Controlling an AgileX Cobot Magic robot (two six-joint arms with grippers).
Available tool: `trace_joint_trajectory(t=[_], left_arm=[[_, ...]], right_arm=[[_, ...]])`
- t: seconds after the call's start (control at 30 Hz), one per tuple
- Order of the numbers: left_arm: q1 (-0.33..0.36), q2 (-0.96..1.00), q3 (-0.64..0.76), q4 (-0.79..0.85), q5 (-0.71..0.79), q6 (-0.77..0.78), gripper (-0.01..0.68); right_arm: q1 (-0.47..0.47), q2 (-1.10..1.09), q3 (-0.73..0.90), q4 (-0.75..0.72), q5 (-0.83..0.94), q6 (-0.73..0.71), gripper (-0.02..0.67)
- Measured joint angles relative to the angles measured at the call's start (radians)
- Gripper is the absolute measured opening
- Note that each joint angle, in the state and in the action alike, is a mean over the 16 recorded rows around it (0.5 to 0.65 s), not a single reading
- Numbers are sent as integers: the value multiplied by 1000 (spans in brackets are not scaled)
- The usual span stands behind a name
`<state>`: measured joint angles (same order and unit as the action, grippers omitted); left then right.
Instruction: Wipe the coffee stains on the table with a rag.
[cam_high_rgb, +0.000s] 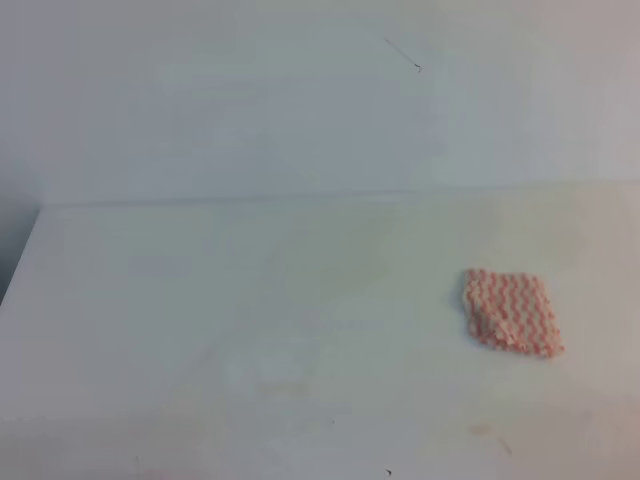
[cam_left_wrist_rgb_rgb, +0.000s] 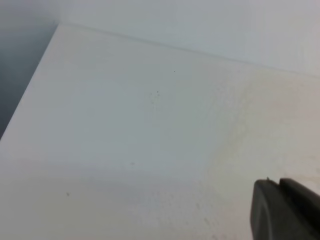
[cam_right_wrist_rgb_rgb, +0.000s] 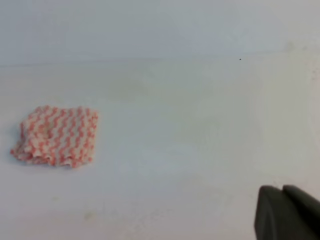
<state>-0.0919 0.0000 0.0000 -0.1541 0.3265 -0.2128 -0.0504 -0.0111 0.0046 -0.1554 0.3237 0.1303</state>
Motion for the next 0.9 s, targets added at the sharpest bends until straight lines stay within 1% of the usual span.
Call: trace_joint_trajectory(t=[0.9], left_arm=[[0, 0, 0, 0, 0, 0, -1]], right_arm=[[0, 0, 0, 0, -1, 1, -4]])
